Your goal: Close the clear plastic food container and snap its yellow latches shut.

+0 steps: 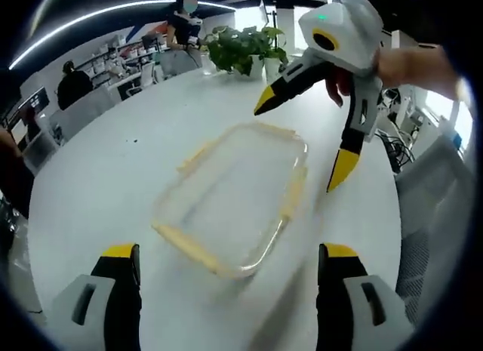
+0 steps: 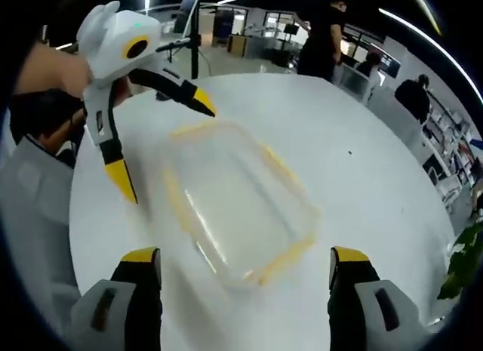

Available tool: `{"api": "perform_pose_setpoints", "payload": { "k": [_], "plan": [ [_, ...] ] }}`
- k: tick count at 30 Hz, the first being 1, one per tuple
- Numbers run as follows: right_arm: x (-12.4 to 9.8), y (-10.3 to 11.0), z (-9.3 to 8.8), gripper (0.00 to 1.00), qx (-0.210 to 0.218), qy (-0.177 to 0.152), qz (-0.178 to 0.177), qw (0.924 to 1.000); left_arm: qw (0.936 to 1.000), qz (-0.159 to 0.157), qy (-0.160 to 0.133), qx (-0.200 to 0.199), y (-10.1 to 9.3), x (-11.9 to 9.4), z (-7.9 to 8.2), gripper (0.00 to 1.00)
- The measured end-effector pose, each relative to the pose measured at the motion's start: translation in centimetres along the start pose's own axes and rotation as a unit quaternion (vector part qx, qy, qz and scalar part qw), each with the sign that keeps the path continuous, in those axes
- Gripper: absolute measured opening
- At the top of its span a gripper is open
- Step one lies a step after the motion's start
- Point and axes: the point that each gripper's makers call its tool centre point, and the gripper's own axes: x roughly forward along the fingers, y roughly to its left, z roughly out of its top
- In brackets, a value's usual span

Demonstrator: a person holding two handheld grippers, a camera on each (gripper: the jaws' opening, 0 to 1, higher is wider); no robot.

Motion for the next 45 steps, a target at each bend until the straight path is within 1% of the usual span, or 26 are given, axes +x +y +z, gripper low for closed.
{"api": "perform_pose_setpoints", "payload": {
  "k": [3, 5, 9, 14, 17, 20, 26, 28, 29, 30, 32, 37, 41, 45],
  "plan": [
    [-0.2, 0.4, -0.4, 0.93, 0.006, 0.002, 0.0, 1.0, 0.9999, 0.002, -0.007, -0.015, -0.2, -0.4, -0.1, 0.99],
    [-0.2, 0.8, -0.7, 0.93, 0.018, -0.001, 0.002, 0.9998, 0.9997, 0.004, -0.008, -0.023, -0.2, -0.6, -0.4, 0.99],
    [-0.3, 1.3, -1.1, 0.93, 0.025, 0.0, -0.002, 0.9997, 0.9993, 0.009, -0.011, -0.035, -0.3, -1.0, -0.9, 0.99],
    [-0.5, 1.9, -1.5, 0.93, 0.034, -0.002, -0.005, 0.9994, 0.999, 0.012, -0.012, -0.042, -0.5, -1.3, -1.3, 0.99],
    [-0.7, 2.0, -1.6, 0.93, 0.042, -0.005, -0.009, 0.999, 0.9987, 0.018, -0.018, -0.044, -0.5, -1.7, -1.2, 0.99],
    [-0.9, 2.4, -1.8, 0.93, 0.044, -0.005, -0.011, 0.999, 0.998, 0.02, -0.023, -0.055, -0.7, -2.0, -1.4, 0.99],
    [-1.6, 2.9, -2.0, 0.93, 0.052, -0.019, -0.025, 0.9982, 0.998, 0.021, -0.03, -0.051, -1.6, -2.7, -1.7, 0.99],
    [-1.6, 3.2, -2.4, 0.93, 0.054, -0.017, -0.027, 0.998, 0.9981, 0.023, -0.03, -0.049, -1.9, -3.0, -2.1, 0.99],
    [-1.8, 3.3, -2.5, 0.93, 0.054, -0.019, -0.027, 0.998, 0.9986, 0.024, -0.026, -0.039, -2.1, -3.2, -2.5, 0.99],
    [-1.9, 3.3, -2.4, 0.93, 0.055, -0.026, -0.032, 0.9977, 0.9986, 0.025, -0.026, -0.039, -2.1, -3.3, -2.7, 0.99],
    [-2.1, 3.6, -2.6, 0.93, 0.058, -0.028, -0.035, 0.9973, 0.9979, 0.026, -0.031, -0.051, -2.2, -3.7, -3.0, 0.99],
    [-2.6, 4.0, -2.6, 0.93, 0.061, -0.035, -0.043, 0.9966, 0.9968, 0.032, -0.035, -0.063, -2.5, -4.1, -3.6, 0.99],
    [-3.1, 4.2, -2.6, 0.93, 0.064, -0.045, -0.051, 0.9956, 0.9955, 0.035, -0.045, -0.076, -2.9, -4.6, -3.5, 0.99],
    [-3.6, 4.5, -3.0, 0.93, 0.066, -0.047, -0.056, 0.9951, 0.9956, 0.042, -0.051, -0.066, -3.3, -5.2, -3.6, 0.99]
  ]
}}
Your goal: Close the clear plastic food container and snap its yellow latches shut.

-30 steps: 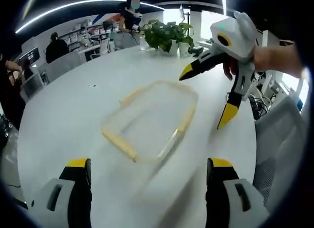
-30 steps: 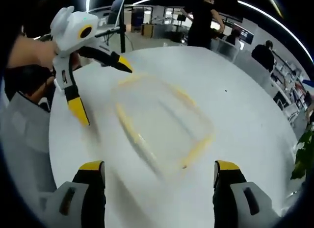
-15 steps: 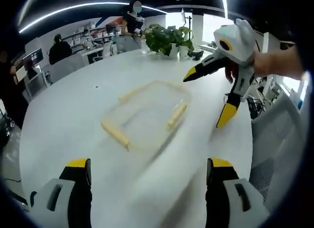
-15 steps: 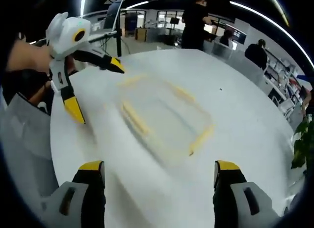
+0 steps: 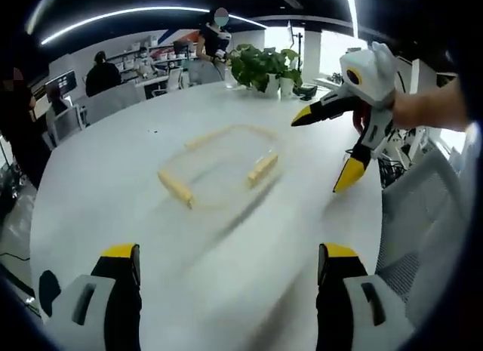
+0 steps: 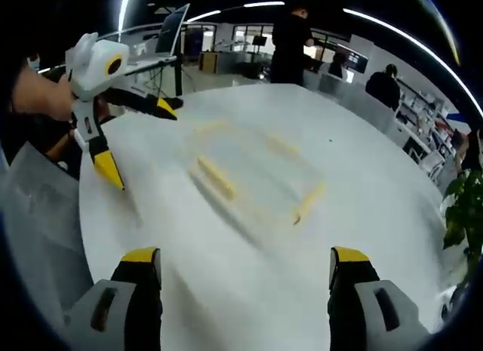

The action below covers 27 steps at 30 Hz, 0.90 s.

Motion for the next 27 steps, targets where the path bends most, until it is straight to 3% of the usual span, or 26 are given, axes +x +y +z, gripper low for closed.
{"api": "perform_pose_setpoints", "payload": {
  "k": [6, 14, 27],
  "plan": [
    [-1.0, 0.6, -0.3, 0.93, 0.003, -0.011, -0.003, 0.9999, 0.9999, 0.006, -0.009, -0.006, 0.2, -1.0, -0.3, 0.99],
    [-2.2, 0.9, -0.6, 0.93, 0.004, -0.019, -0.01, 0.9998, 1.0, 0.006, -0.001, 0.0, -0.1, -2.1, -1.5, 0.99],
    [-3.7, 2.0, -2.0, 0.93, 0.001, -0.029, -0.009, 0.9995, 0.9999, 0.002, -0.006, -0.014, -2.2, -3.7, -2.3, 0.99]
  ]
}}
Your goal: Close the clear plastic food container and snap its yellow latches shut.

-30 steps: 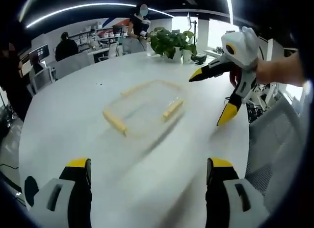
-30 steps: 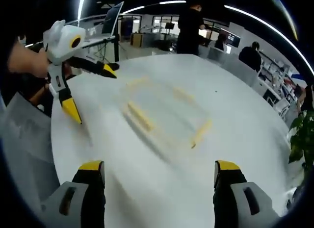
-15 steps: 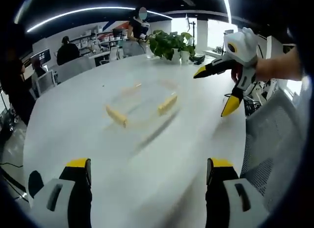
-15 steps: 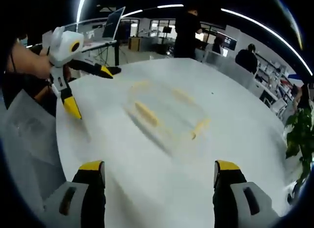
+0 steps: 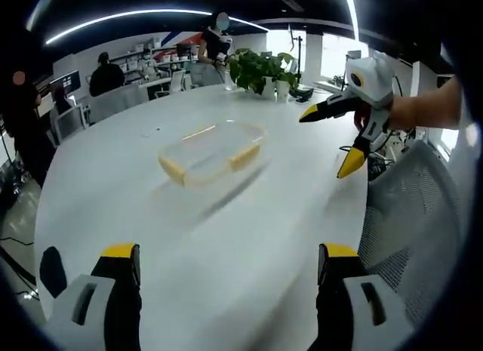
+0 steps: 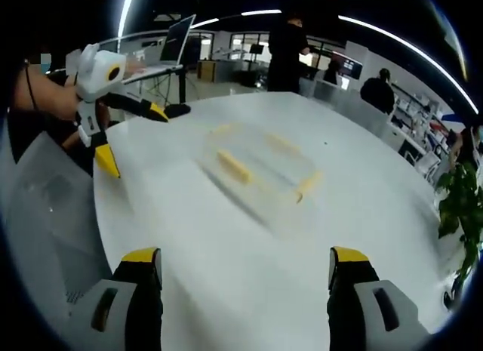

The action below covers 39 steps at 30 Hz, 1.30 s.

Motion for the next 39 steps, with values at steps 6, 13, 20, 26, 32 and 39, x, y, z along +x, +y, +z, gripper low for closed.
{"api": "perform_pose_setpoints", "payload": {
  "k": [6, 13, 20, 26, 32, 39],
  "plan": [
    [-1.1, 0.2, -0.7, 0.93, 0.006, -0.009, -0.003, 0.9999, 1.0, -0.002, 0.002, -0.007, -0.6, -0.9, -0.8, 0.99],
    [-2.3, 0.6, -1.6, 0.93, 0.008, -0.017, -0.009, 0.9998, 0.9999, 0.0, -0.005, -0.014, -1.3, -1.9, -1.3, 0.99],
    [-3.2, 1.4, -2.3, 0.92, 0.002, -0.022, -0.013, 0.9997, 0.9997, 0.003, -0.007, -0.022, -1.9, -2.8, -2.2, 0.99],
    [-4.0, 1.6, -3.0, 0.92, 0.0, -0.021, -0.015, 0.9997, 0.9991, 0.014, -0.018, -0.036, -1.8, -3.7, -2.5, 0.99],
    [-4.2, 1.5, -3.7, 0.92, 0.013, -0.019, -0.019, 0.9996, 0.9983, 0.012, -0.037, -0.043, -2.3, -3.8, -2.4, 0.99],
    [-4.0, 1.5, -3.8, 0.92, 0.02, -0.02, -0.021, 0.9994, 0.9987, 0.021, -0.032, -0.033, -2.3, -3.6, -2.6, 0.99]
  ]
}}
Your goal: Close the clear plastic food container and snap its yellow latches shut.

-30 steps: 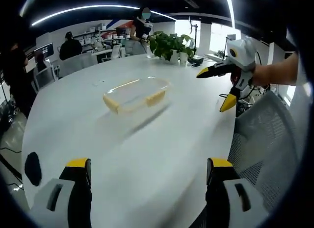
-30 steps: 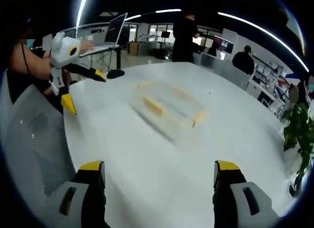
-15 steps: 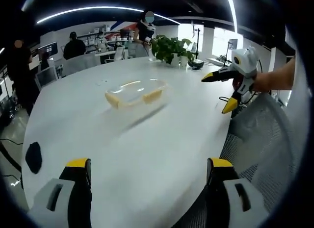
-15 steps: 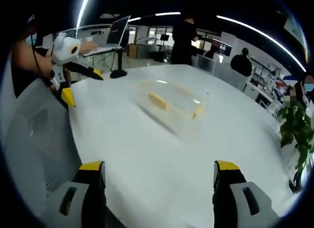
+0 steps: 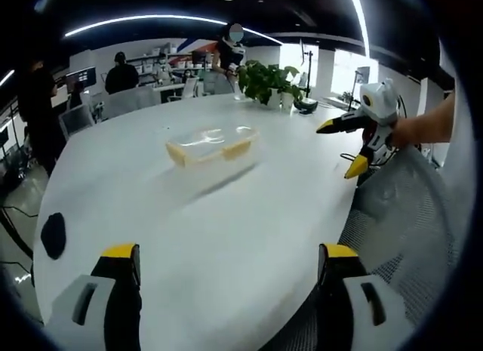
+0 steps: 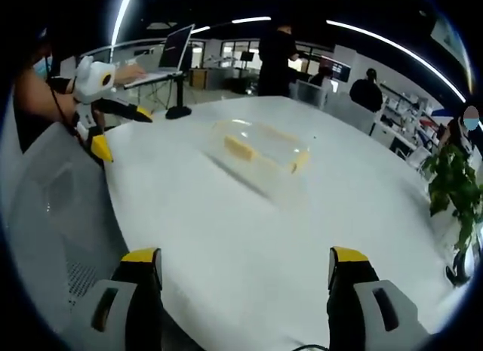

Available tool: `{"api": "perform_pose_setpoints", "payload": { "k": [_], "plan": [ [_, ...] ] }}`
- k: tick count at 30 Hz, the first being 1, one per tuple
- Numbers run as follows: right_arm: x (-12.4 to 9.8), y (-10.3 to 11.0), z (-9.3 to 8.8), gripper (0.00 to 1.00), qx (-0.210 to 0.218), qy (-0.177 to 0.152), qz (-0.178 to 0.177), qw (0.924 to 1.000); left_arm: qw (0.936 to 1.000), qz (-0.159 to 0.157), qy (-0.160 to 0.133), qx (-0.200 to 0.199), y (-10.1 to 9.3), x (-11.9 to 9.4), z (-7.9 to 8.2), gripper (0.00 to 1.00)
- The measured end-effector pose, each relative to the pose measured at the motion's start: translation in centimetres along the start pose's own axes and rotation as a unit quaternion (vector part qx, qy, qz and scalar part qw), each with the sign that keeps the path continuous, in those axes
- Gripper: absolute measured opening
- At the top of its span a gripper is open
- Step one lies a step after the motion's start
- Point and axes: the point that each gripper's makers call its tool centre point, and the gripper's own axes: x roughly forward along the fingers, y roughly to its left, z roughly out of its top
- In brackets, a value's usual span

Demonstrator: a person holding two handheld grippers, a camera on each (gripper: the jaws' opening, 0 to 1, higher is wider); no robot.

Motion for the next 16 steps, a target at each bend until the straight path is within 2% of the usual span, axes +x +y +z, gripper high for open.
{"api": "perform_pose_setpoints", "payload": {
  "k": [8, 16],
  "plan": [
    [0.06, 0.01, -0.08, 0.93, 0.001, 0.001, 0.001, 1.0, 1.0, -0.003, 0.0, 0.009, -0.17, 0.11, 0.0, 0.99],
    [0.09, 0.04, 0.01, 0.93, 0.005, -0.002, 0.001, 1.0, 1.0, -0.002, -0.007, -0.001, 0.03, 0.1, 0.1, 0.99]
  ]
}}
